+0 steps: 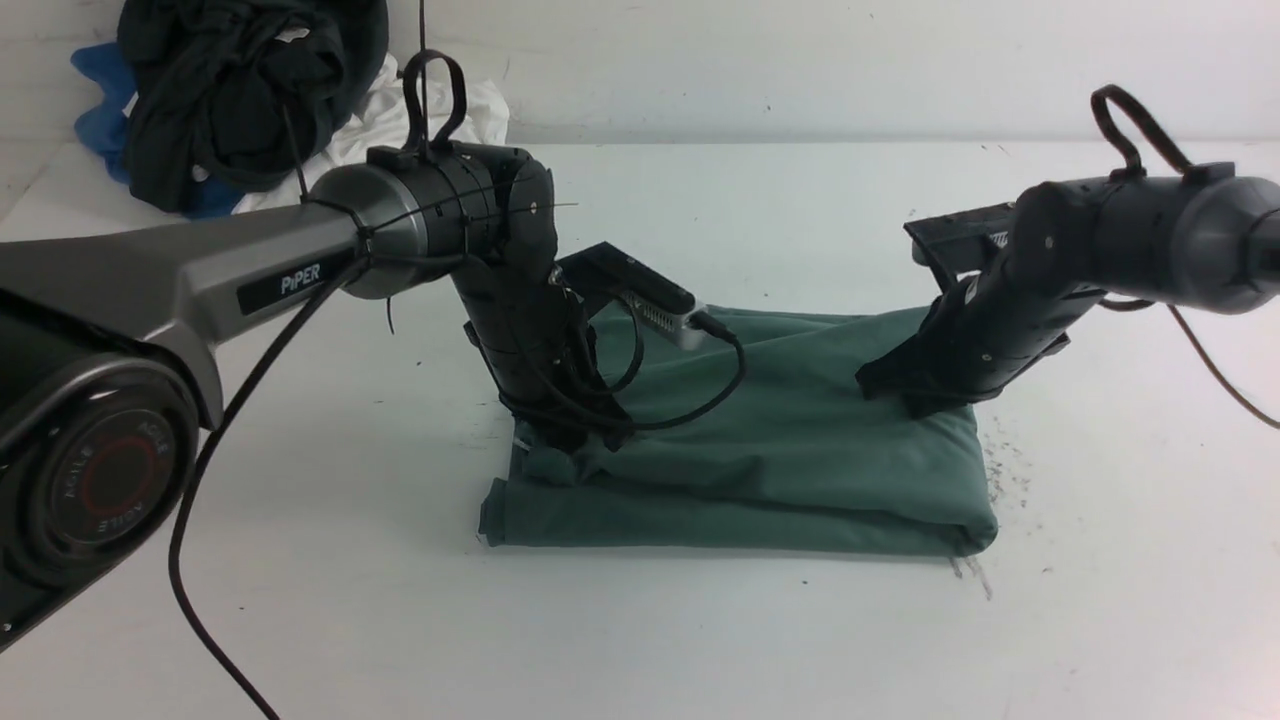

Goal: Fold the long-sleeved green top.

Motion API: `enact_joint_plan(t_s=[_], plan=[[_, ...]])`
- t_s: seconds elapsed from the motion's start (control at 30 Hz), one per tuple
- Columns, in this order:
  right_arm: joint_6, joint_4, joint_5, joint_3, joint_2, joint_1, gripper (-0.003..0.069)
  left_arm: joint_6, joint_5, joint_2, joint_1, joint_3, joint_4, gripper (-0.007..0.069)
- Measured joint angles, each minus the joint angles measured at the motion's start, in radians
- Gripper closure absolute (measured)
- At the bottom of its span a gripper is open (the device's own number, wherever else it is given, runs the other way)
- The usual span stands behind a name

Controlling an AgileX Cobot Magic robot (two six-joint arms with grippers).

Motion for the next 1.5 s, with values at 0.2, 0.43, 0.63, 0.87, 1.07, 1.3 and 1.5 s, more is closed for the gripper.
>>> enact_joint_plan(t_s=[0.2,0.43,0.63,0.87,1.07,1.3,1.5], plan=[[-0.053,0.003,0.046,-0.003,-0.294,0.0,0.0673,0.011,0.127,-0.294,0.004,0.002,0.023,0.0631],[-0.063,0.02,0.053,0.036,-0.648,0.0,0.0673,-0.049,0.223,-0.621,0.025,0.033,0.079,0.0631],[-0.066,0.084,0.033,0.284,-0.986,0.0,0.0673,-0.084,0.227,-0.94,0.032,0.315,0.109,0.0631],[-0.066,0.123,-0.123,0.579,-1.382,0.0,0.0673,-0.183,0.079,-1.413,0.032,0.777,0.13,0.0631],[-0.066,0.129,-0.184,0.712,-1.624,0.0,0.0673,-0.345,-0.09,-1.833,0.032,1.09,0.185,0.0631],[-0.066,0.153,-0.184,0.753,-1.686,0.0,0.0673,-0.551,-0.102,-2.114,0.032,1.243,0.34,0.0631],[-0.066,0.159,-0.184,0.754,-1.686,0.0,0.0673,-0.556,-0.109,-2.128,0.032,1.253,0.37,0.0631]])
